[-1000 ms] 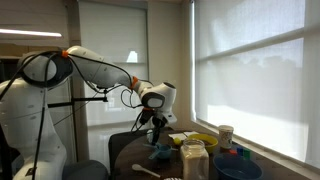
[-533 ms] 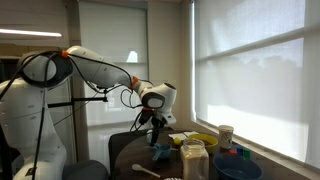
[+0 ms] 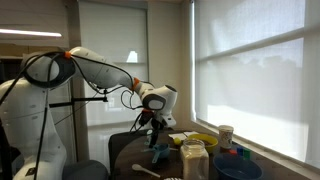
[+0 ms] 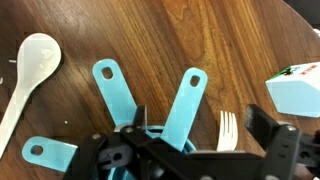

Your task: Remove the two small blue measuring spoons from the big blue measuring spoon

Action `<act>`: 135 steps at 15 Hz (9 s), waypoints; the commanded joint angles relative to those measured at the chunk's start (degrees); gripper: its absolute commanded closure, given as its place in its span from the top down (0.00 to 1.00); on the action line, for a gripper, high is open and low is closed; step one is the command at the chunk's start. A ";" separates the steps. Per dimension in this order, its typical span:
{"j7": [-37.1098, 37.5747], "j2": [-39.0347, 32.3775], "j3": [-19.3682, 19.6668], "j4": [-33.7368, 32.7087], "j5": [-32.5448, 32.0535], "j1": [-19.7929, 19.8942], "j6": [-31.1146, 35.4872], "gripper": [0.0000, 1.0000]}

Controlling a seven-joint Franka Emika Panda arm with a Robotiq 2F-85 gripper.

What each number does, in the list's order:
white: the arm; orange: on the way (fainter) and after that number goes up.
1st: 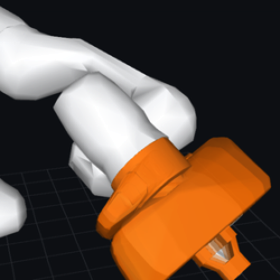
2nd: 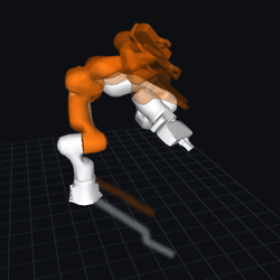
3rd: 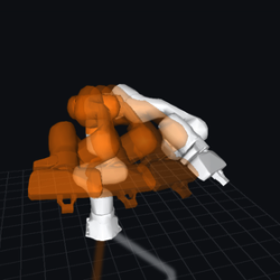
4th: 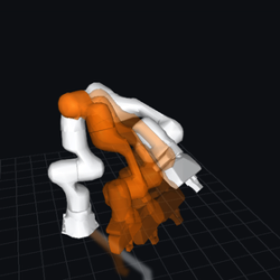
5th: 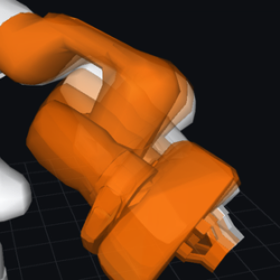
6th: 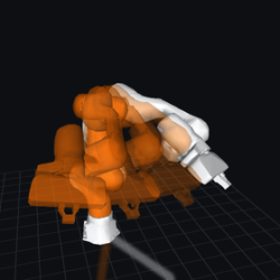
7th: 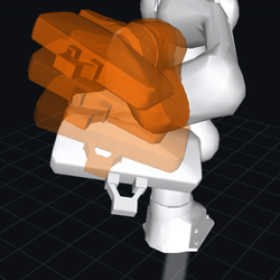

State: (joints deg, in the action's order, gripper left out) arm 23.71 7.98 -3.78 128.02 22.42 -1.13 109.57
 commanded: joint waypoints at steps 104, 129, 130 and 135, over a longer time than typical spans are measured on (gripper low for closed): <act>10.71 16.27 4.66 17.99 0.36 7.27 1.52 0.58; 6.02 21.00 2.47 12.33 -10.95 9.03 -7.31 1.00; 4.44 20.15 2.17 11.70 -12.43 8.54 -7.13 1.00; -1.98 15.81 0.04 6.69 -20.72 6.57 -5.62 1.00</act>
State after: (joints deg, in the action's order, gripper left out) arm 25.62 27.33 -2.58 139.24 5.48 6.65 104.07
